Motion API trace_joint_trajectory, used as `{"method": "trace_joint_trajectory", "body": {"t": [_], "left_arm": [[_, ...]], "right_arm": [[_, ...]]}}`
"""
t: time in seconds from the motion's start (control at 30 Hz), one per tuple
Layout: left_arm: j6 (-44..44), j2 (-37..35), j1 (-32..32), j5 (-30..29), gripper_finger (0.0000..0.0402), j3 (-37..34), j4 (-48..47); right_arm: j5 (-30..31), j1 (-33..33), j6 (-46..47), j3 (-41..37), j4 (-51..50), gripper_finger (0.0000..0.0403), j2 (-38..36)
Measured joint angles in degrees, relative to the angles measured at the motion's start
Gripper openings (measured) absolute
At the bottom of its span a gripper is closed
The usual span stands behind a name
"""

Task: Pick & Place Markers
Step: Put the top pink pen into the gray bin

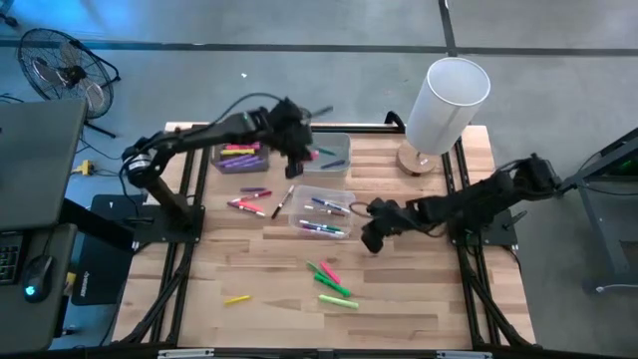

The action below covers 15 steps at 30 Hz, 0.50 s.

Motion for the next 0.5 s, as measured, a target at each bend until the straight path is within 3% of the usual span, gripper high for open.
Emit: {"method": "trace_joint_trajectory", "body": {"t": [0.2, 0.37, 0.5], "left_arm": [[1.8, 5.8, 6.3, 6.3, 0.003, 0.0, 7.0], [3.0, 11.2, 6.6, 0.9, 0.0031, 3.9, 7.1], [4.1, 13.7, 6.6, -1.9, 0.0055, 8.0, 6.0]], "right_arm": [[-3.1, -7.9, -1.8, 0.0, -1.9, 0.0001, -0.6], [-4.8, -11.8, -1.8, 0.0, -2.4, 0.0001, -0.7], [-4.8, -13.8, -2.0, 0.0, -2.9, 0.0001, -0.7]]}}
